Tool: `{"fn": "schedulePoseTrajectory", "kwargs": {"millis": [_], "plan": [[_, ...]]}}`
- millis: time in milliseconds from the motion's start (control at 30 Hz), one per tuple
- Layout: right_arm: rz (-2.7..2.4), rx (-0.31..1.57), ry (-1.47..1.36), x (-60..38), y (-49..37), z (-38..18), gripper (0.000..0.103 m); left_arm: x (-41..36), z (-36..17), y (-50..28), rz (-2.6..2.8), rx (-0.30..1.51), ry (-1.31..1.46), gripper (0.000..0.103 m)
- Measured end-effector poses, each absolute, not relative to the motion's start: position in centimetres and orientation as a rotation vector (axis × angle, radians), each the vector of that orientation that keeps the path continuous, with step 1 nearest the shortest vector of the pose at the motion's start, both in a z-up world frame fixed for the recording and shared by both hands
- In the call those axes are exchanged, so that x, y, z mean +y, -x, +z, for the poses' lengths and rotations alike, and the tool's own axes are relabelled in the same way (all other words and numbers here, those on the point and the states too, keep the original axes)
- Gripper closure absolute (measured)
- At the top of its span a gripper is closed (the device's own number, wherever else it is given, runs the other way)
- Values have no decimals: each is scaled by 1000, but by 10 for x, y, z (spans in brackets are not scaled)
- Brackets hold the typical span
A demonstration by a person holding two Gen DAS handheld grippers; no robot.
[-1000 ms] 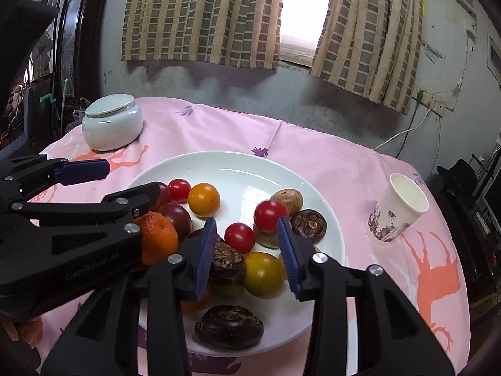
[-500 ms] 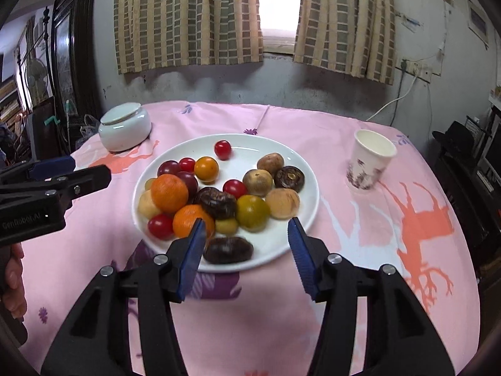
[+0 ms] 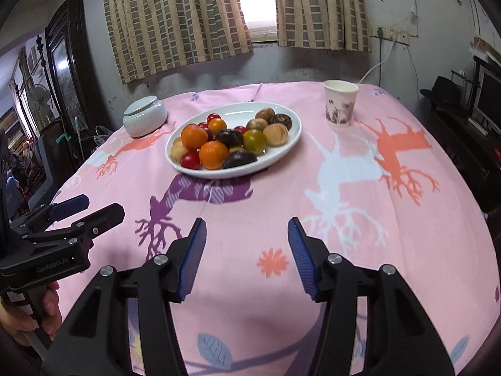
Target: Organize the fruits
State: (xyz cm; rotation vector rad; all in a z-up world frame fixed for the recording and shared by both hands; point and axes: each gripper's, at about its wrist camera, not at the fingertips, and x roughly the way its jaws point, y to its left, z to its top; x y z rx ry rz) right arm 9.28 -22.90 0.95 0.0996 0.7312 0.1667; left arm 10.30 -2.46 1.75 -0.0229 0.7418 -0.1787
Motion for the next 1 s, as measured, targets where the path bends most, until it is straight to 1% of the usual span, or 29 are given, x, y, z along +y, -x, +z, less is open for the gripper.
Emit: {"fn": "schedulePoseTrajectory", "kwargs": {"millis": [167,367,400,467,600,767,1000], "plan": [[145,758,-105,-233,-81,-7,48,-34,11,-87,-181,727,-11,15],[128,783,-137,-241,-80,-26,48,-40,0,-84,-170,734,-30,14],[129,785,-134,-240,-80,-27,48,-41,-2,-84,-163,730,-39,13],[129,779,-122,-239,-80,-27,48,-42,-5,-84,-145,719,-57,9],[129,759,-84,-235,-77,-22,48,-43,-11,-85,-113,721,-101,6],[153,764,-76,-230,-73,-19,48,-44,-13,-82,-125,732,-110,6],[164,776,-64,-224,-71,-19,48,-47,-13,-76,-170,739,-90,2]]}}
